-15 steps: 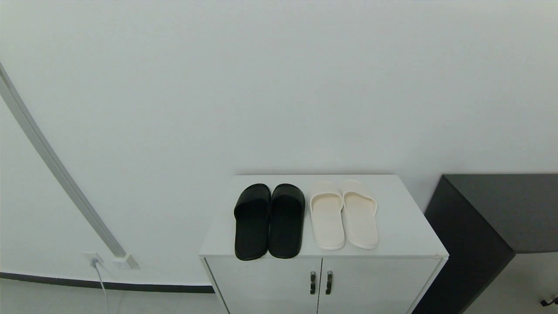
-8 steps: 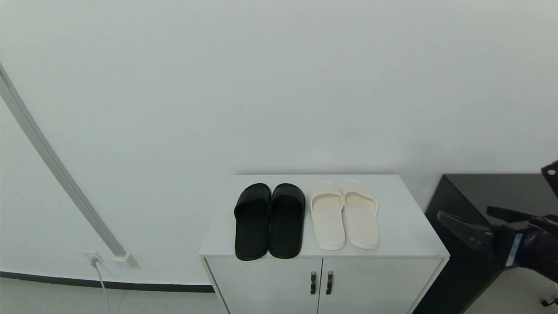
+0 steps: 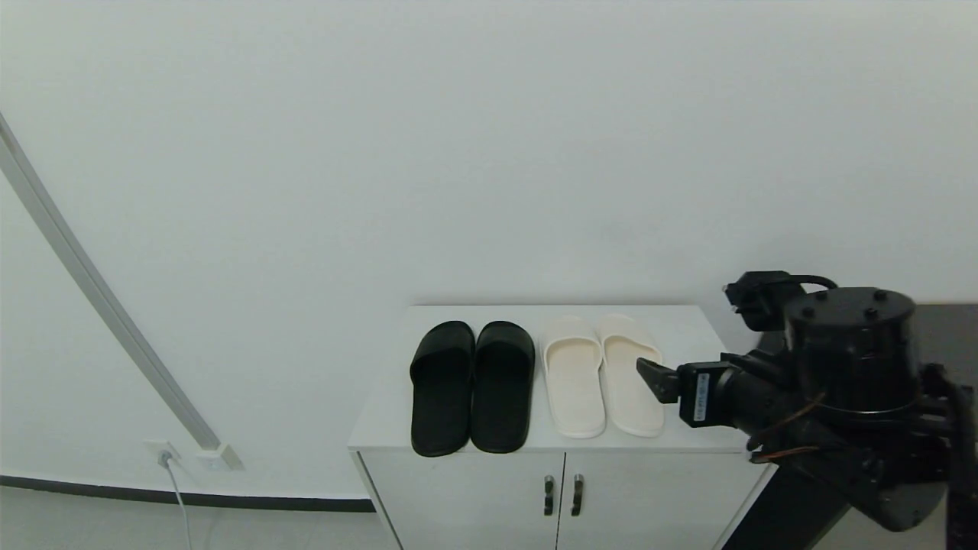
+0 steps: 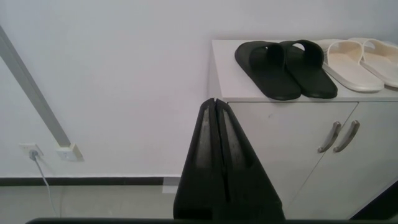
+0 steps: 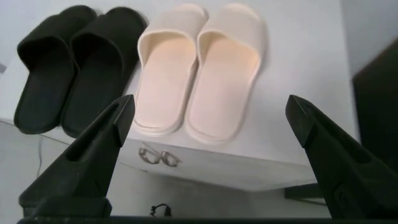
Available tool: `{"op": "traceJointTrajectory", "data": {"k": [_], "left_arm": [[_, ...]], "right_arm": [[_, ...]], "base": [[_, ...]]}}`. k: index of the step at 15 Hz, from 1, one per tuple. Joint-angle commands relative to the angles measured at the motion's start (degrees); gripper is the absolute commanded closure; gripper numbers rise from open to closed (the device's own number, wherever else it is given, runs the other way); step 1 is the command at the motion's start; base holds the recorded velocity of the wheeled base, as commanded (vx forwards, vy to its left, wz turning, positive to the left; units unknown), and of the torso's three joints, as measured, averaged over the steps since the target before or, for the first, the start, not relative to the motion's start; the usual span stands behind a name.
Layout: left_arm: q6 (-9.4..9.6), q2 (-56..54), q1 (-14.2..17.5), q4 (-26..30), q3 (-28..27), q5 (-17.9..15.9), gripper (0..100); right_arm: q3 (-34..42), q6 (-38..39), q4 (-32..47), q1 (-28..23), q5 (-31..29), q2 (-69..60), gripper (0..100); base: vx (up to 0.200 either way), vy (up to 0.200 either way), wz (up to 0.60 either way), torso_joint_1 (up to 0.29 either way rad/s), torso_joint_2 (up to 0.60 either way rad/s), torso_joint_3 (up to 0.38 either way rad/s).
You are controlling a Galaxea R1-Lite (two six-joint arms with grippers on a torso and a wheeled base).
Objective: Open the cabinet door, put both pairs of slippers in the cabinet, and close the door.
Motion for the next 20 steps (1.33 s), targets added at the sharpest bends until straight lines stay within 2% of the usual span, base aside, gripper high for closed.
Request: {"op": "traceJointTrajectory", "data": {"k": [1,5,7,8,12,20], "left_arm": [[-0.01,-0.01,0.0,0.0,0.01,0.01,100],[-0.01,-0.01,0.0,0.0,0.01,0.01,100],[-0.01,-0.01,0.0,0.0,0.01,0.01,100],[-0.01,-0.01,0.0,0.0,0.01,0.01,100],[-0.01,-0.01,0.0,0.0,0.01,0.01,100],[-0.01,-0.01,0.0,0.0,0.09,0.1,100]], "right_arm": [[-1.64,3.27,-0.21,2.16,-2.27,7.95,0],[-0.32,4.5,-7.06,3.04,-5.0,13.66,0],[-0.23,4.06,-12.86,3.04,-6.14,18.05,0],[-0.23,3.01,-18.14,3.04,-6.23,22.01,0],[-1.64,-2.62,-27.1,0.84,-7.55,29.22,0],[-14.73,-5.87,-28.68,-3.37,-7.37,38.97,0]], "base": [[0.0,0.0,0.0,0.0,0.0,0.0],[0.0,0.0,0.0,0.0,0.0,0.0],[0.0,0.0,0.0,0.0,0.0,0.0],[0.0,0.0,0.0,0.0,0.0,0.0],[0.0,0.0,0.0,0.0,0.0,0.0],[0.0,0.0,0.0,0.0,0.0,0.0]]}}
